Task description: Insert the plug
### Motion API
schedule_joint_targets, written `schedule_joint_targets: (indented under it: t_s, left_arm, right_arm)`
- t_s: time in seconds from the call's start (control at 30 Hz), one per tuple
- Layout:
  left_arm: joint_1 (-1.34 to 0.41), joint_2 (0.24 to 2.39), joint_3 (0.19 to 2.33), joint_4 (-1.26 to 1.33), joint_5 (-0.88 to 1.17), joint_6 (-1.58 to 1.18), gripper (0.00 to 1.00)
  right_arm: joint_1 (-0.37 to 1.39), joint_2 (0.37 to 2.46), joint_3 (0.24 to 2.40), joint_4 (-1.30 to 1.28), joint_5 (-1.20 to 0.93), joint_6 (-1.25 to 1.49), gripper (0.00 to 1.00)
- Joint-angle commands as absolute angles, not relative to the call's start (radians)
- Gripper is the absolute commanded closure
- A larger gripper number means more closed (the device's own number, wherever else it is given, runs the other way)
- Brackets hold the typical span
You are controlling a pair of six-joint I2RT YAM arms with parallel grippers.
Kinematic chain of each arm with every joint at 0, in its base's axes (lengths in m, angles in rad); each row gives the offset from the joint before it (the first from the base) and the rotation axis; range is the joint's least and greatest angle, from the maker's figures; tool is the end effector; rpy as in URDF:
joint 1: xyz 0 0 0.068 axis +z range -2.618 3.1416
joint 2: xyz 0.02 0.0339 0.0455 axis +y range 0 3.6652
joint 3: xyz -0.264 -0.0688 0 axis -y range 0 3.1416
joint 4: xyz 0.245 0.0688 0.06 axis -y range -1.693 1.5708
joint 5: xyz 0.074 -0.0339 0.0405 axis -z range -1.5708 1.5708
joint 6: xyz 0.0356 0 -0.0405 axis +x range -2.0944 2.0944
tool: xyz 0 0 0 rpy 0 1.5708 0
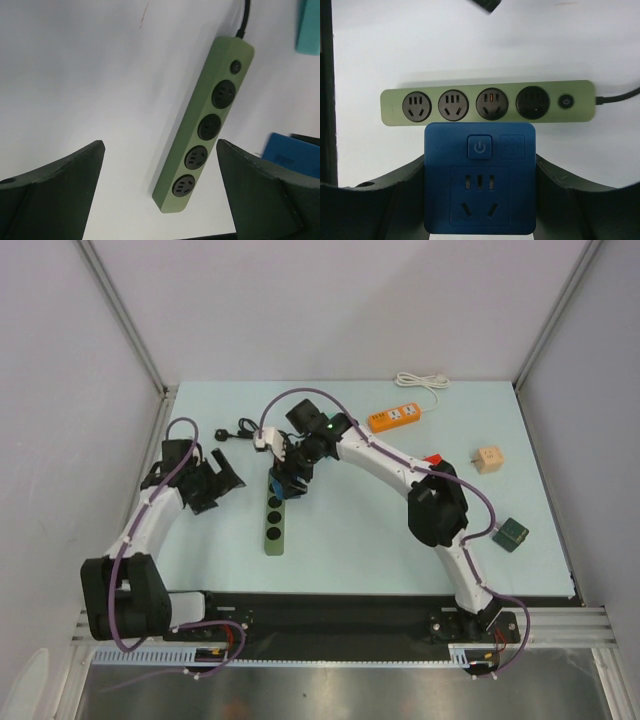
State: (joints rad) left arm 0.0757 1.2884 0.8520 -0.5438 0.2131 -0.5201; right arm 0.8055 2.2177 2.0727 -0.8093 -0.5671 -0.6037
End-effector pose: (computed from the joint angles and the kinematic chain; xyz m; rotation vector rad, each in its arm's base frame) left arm 0.2543 0.0117 0.2275 -0.6762 2.4881 -0.4416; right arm 0.3259 0.3669 0.2633 -1.7775 1.7364 0.7967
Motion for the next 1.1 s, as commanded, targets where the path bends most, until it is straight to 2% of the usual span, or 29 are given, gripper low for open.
schedule_joint_targets:
  t_s: [0.0, 0.13, 0.33, 0.63, 1.07]
  left_arm:
    - [0.084, 1.22, 0.833, -0.48, 0.207, -0.537, 0.0]
    - [0.142, 1.17, 0.767, -0.451, 0.225, -0.607, 0.0]
    - [0.281, 1.193, 0.707, -0.397, 0.391, -0.621, 0.0]
    - [0.287, 1.173, 0.68, -0.361, 0.428, -0.614, 0.0]
    - [0.288, 1.163, 0.676, -0.362, 0.402, -0.604, 0.0]
  right_arm:
    - [0.828, 2.226, 2.146, -0.827, -0.624, -0.705, 1.0]
    - [0.839, 2.27, 2.175, -0.779, -0.606, -0.733, 1.0]
    - [0.85, 2.324, 2.201, -0.704, -0.63, -0.761, 1.0]
    - [0.838, 2.37, 2.204, -0.649, -0.663, -0.792, 1.0]
    - [0.838, 2.353, 2.083, -0.549, -0.655, -0.781, 1.0]
